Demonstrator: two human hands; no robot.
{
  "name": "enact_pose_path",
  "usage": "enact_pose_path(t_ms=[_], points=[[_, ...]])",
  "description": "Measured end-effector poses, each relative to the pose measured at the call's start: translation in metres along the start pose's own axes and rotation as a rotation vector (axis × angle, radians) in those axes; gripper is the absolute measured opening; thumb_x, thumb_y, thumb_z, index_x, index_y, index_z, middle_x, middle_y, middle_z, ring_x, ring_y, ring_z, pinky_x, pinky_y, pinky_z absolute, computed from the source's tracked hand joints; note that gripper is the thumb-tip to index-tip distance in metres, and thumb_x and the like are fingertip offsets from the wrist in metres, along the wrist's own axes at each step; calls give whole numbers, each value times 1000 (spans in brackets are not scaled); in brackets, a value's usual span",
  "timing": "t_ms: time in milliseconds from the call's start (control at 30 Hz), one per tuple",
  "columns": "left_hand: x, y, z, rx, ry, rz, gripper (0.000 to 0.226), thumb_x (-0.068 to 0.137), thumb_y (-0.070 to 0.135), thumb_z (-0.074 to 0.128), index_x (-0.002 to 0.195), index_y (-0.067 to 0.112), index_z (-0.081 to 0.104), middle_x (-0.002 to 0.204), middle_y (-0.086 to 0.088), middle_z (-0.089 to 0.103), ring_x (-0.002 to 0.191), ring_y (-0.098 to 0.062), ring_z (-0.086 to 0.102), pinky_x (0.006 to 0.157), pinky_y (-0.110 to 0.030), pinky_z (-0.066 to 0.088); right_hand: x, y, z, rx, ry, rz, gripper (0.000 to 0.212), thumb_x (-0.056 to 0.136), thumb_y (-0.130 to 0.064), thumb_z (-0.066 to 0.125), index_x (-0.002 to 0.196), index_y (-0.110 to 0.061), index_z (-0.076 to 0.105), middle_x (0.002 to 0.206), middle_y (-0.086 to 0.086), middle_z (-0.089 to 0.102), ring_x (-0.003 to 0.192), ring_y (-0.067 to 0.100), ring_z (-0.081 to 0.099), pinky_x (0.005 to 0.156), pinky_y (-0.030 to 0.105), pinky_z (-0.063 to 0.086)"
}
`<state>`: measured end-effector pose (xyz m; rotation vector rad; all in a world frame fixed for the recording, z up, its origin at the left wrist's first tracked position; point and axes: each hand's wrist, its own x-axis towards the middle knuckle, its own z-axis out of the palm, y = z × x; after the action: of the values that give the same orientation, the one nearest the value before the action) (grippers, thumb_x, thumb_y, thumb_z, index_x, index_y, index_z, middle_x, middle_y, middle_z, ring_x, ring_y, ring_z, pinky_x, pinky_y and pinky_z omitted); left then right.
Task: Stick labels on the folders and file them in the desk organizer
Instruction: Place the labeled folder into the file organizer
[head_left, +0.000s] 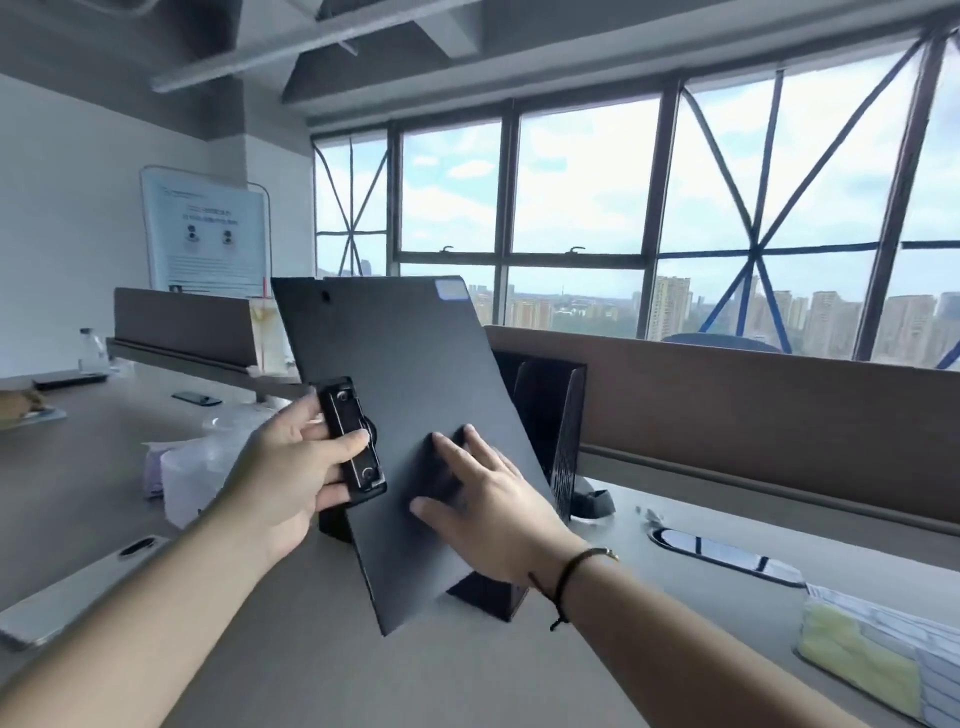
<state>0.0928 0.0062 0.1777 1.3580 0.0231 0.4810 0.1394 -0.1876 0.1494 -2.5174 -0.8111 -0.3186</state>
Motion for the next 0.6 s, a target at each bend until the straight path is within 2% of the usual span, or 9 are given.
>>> enact_pose_path(t_ms=[67,200,267,333,433,533,600], points=[[21,6,-3,34,54,74,29,89,-3,65,100,24,65,100,-4,70,76,-24,67,82,-51,53,33,-7,-3,81,-5,-2,76,90,-68,47,154,-48,10,166,-14,1,152,13,11,120,38,24],[59,10,-2,129,122,236,32,88,0,68,99,30,64,93,0,76,76,-23,65,55,-27,45,83,-9,-4,187,-43,-14,75,92,-64,48,154,-49,9,166,-15,0,149,16,24,113,26,27],[74,8,4,164,123,312,38,87,-4,66,96,33,65,88,4,77,69,-15,65,48,-24,41,101,-4,-2,212,-54,-4,76,93,-62,49,154,-49,8,166,-14,0,148,16,26,107,22,27],[89,2,10,202,119,366,41,86,-8,65,99,31,65,92,5,77,68,-6,66,58,-27,46,118,5,2,226,-53,4,77,92,-61,51,154,-49,6,166,-11,0,148,15,26,102,18,24],[112,-15,18,229,134,371,41,85,-6,67,104,30,65,100,4,77,84,-10,71,80,-37,50,137,22,12,245,-54,31,79,92,-61,53,154,-49,6,167,-8,1,150,14,22,102,15,21],[129,-37,27,223,129,341,43,85,-6,66,107,31,64,104,6,77,97,-11,72,93,-48,53,148,41,22,261,-69,75,81,92,-60,54,155,-47,6,167,-4,0,151,12,16,105,16,19],[136,-50,35,235,126,347,44,85,-7,66,109,30,64,105,8,76,100,-7,71,98,-46,53,151,53,30,272,-75,108,83,92,-61,54,156,-45,3,167,-2,0,151,9,11,108,18,17]])
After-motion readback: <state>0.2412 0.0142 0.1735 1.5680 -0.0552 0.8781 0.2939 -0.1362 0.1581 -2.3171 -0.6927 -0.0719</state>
